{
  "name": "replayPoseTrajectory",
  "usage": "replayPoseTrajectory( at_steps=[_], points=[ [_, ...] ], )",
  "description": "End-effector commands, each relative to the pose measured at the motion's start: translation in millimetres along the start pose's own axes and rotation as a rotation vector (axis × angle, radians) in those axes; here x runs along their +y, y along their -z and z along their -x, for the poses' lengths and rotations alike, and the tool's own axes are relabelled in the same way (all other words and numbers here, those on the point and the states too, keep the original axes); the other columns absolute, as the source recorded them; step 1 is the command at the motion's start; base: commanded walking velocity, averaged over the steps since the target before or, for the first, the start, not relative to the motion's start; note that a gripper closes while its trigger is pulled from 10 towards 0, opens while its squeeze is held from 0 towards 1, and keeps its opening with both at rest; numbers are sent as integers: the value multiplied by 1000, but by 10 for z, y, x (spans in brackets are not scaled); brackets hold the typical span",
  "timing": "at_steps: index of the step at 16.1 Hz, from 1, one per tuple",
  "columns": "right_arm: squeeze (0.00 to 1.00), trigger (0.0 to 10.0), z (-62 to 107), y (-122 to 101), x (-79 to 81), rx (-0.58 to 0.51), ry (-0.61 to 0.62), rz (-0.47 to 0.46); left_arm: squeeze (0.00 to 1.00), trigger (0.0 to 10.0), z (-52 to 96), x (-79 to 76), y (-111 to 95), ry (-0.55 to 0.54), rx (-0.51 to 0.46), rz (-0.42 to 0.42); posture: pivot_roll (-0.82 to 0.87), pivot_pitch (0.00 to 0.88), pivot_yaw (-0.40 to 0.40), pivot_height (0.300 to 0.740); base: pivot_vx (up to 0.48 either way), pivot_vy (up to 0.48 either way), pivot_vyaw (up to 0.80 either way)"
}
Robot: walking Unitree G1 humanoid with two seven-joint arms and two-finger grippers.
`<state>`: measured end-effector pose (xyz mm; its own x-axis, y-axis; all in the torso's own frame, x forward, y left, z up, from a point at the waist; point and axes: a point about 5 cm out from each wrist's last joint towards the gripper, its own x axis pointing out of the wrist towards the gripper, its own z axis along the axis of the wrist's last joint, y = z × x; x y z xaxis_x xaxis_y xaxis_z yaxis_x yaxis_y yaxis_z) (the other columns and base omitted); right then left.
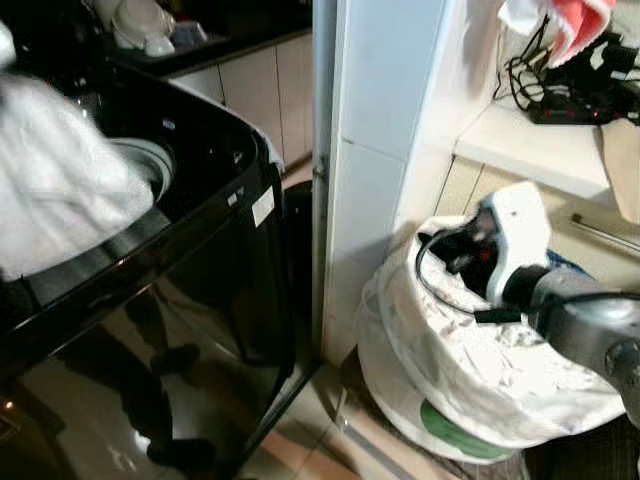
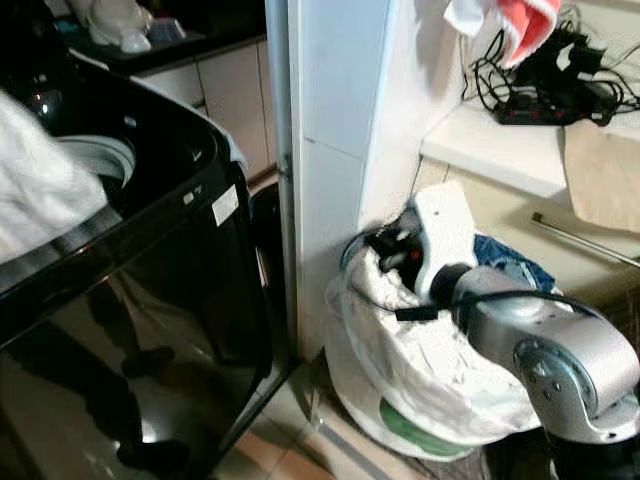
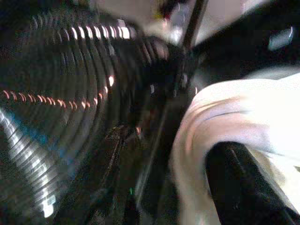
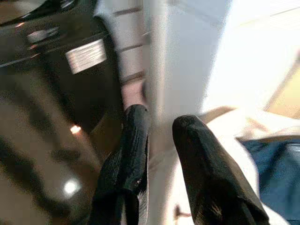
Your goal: Clothes washing
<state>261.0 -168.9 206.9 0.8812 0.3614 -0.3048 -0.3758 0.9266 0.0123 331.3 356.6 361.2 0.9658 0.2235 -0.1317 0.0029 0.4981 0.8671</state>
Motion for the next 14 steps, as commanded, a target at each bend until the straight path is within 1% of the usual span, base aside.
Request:
replayPoseTrajectory(
  at_steps=[1,2,3,4,5,6,7,9,10,11,12,13,14],
  points=[
    [0,10000,-2,-45,-93,-26,64,-12,0,10000,-27,-160,-15,131,-9,43,-73,0,27,740,0,0,0],
    [0,10000,-3,-43,-92,-25,62,-11,0,10000,-11,-279,8,250,11,55,-71,0,32,740,0,0,0],
    [0,10000,-2,-37,-87,-22,57,-11,0,10000,25,-412,19,380,14,19,-71,0,32,740,0,0,0],
    [0,10000,1,-21,-69,-14,45,-12,0,10000,81,-582,31,515,19,-17,-74,0,36,740,0,0,0],
    [0,10000,0,-8,-54,-8,38,-13,0,10000,30,-555,41,419,30,-45,-74,0,36,740,0,0,0],
    [0,10000,-4,-4,-48,-6,39,-12,0,10000,-25,-459,74,303,61,-58,-74,0,36,740,0,0,0],
    [0,10000,-8,-6,-53,-6,41,-10,0,10000,34,-507,76,407,71,-44,-74,0,38,740,0,0,0],
    [0,10000,-6,-17,-72,-12,53,-12,0,10000,87,-569,26,466,46,-35,-75,0,39,740,0,0,0],
    [0,10000,-5,-22,-112,-20,83,-20,0,10000,93,-604,-82,470,-32,47,-75,0,39,740,0,0,0],
    [0,10000,-8,-16,-179,-28,139,-25,0,10000,97,-681,-257,494,-154,142,-74,0,40,740,0,0,0],
    [0,10000,-19,23,-338,-29,258,-13,0,10000,132,-900,-613,564,-401,356,-74,0,42,740,0,0,0],
    [0,10000,-22,39,-383,-27,284,-4,0,10000,147,-965,-693,580,-449,420,-81,0,47,740,0,0,0],
    [1000,10000,-39,120,-502,5,325,45,0,10000,201,-1253,-896,645,-540,576,-88,0,52,740,0,0,0]
  ],
)
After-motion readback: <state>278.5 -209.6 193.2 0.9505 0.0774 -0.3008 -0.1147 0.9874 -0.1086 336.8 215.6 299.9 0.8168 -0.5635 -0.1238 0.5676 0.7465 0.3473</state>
